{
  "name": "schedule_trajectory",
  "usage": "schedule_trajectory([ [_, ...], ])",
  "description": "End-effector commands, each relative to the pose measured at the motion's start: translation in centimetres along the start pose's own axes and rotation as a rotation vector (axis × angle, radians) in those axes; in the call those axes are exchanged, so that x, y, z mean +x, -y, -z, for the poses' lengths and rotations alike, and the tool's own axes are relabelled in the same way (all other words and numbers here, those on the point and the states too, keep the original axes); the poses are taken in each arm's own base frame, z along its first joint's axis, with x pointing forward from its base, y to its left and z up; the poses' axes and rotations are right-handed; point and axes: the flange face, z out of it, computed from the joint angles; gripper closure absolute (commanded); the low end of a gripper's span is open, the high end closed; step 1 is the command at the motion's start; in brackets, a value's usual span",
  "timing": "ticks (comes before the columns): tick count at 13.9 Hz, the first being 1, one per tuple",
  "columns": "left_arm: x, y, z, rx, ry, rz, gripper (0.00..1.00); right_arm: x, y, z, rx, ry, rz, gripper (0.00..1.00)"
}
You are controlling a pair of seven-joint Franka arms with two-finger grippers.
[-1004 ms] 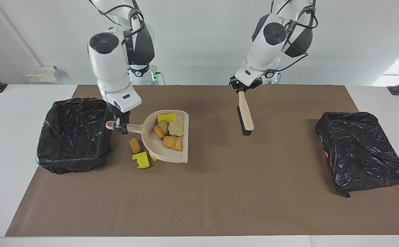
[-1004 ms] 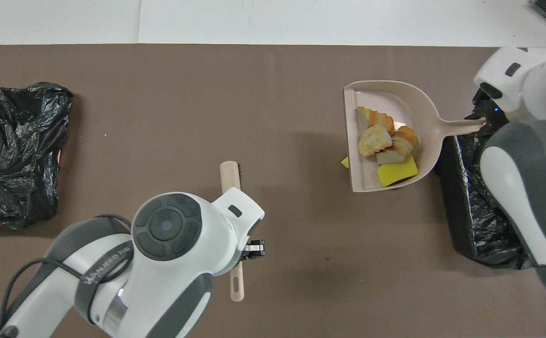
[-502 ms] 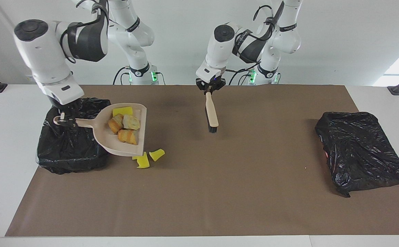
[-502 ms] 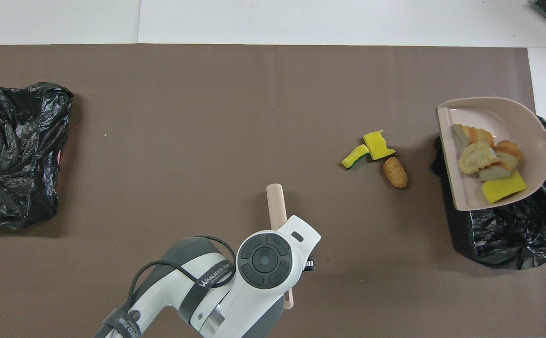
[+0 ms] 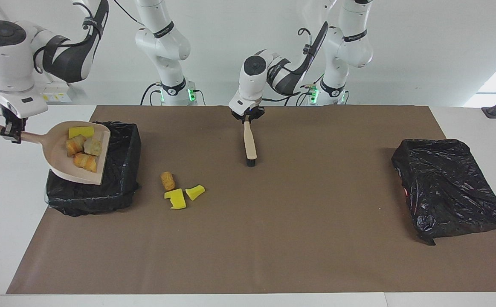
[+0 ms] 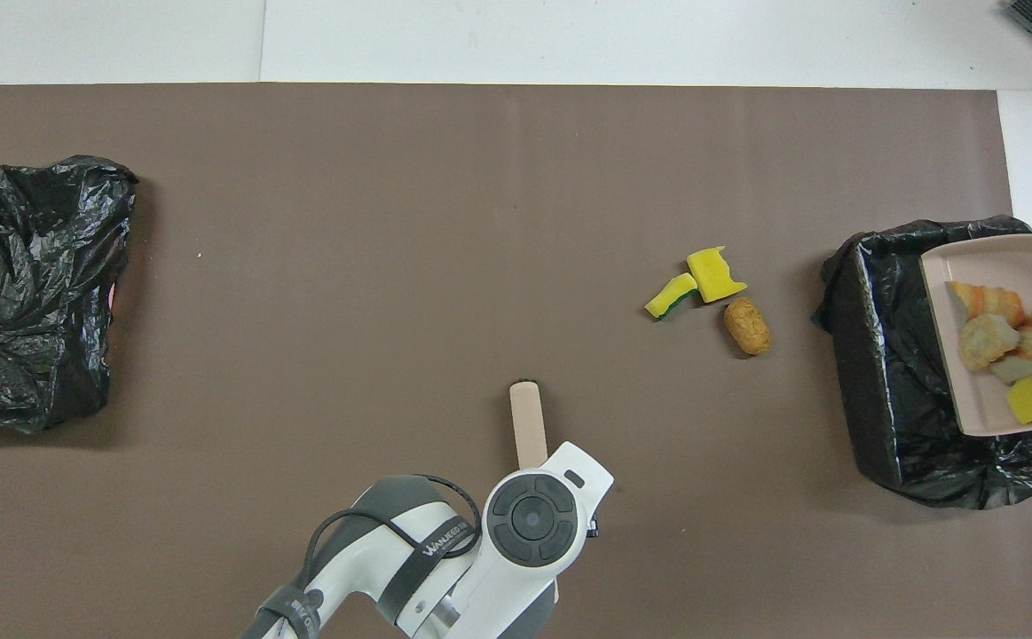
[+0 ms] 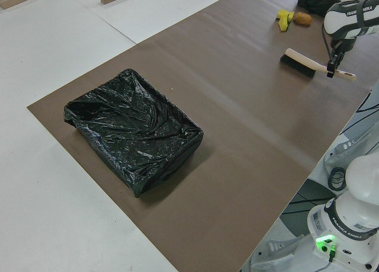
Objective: Sweep and dump trash in bin
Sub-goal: 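Carry the dustpan to the black bag with the right gripper and tip it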
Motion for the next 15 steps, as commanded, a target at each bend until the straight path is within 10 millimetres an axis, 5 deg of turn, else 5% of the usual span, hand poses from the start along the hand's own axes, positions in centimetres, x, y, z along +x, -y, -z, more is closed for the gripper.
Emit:
schedule_trajectory([
  [1, 0.1, 0.0, -0.7, 0.0, 0.009, 0.001, 1.0, 1.8, 2.0, 0.2, 0.017, 0.107, 0.02, 1.0],
  [2, 0.2, 0.1, -0.6, -0.002, 0.008, -0.003, 1.0, 1.4, 2.1, 0.2, 0.029, 0.137, 0.041, 1.0],
  [3, 0.5, 0.3, -0.4, -0.005, 0.007, -0.008, 0.78, 1.1, 2.2, 0.2, 0.035, 0.169, 0.056, 1.0],
  [4, 0.6, 0.5, 0.1, -0.009, 0.006, -0.016, 0.48, 0.4, 2.4, 0.4, 0.037, 0.189, 0.057, 1.0],
  [5, 0.7, 0.5, 0.5, -0.013, 0.004, -0.015, 0.0, -0.2, 2.7, 0.9, 0.041, 0.21, 0.06, 1.0],
  [7, 0.9, 1.2, 2.2, -0.012, 0.016, -0.006, 0.0, -1.3, 3.4, 2.4, 0.041, 0.233, 0.09, 1.0],
  [10, 4.4, 4.0, 6.7, -0.038, 0.008, 0.071, 0.0, -3.1, 3.8, 5.2, 0.031, 0.272, 0.113, 1.0],
  [15, 12.2, 11.4, 11.8, -0.026, -0.079, 0.169, 0.0, -0.8, 2.5, 6.0, -0.038, 0.094, 0.014, 1.0],
])
